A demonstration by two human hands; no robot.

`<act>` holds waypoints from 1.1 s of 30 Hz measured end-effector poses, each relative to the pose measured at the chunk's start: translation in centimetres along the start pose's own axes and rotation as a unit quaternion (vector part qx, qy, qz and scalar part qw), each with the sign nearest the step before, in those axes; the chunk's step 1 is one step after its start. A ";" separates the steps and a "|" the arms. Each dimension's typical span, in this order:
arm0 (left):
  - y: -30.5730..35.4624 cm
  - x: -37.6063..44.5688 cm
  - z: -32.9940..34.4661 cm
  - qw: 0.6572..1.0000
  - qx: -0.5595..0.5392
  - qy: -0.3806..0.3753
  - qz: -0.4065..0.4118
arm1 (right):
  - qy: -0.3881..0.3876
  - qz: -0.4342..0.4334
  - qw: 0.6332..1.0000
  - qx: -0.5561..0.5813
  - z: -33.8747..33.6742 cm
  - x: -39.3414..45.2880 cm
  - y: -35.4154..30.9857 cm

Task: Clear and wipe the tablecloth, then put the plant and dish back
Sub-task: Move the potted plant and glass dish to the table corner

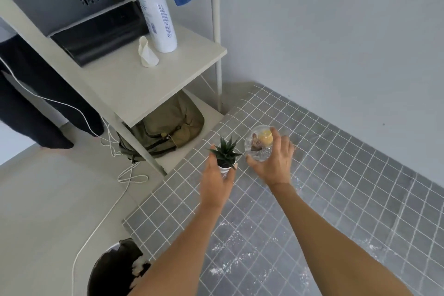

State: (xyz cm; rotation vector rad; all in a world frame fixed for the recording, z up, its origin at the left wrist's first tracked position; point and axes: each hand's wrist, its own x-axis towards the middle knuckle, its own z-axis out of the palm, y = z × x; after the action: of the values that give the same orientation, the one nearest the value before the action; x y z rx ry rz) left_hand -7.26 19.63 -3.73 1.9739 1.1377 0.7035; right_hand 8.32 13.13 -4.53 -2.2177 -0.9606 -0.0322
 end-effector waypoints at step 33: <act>-1.0 0.4 1.7 0.997 0.023 -0.060 -0.046 | -0.212 -0.039 0.966 -0.139 0.5 3.7 1.4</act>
State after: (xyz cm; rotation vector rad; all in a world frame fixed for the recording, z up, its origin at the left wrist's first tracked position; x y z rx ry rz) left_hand -6.28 19.78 -5.49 1.9611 1.1730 0.5090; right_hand 11.74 15.08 -4.64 -2.4981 -1.3442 0.3016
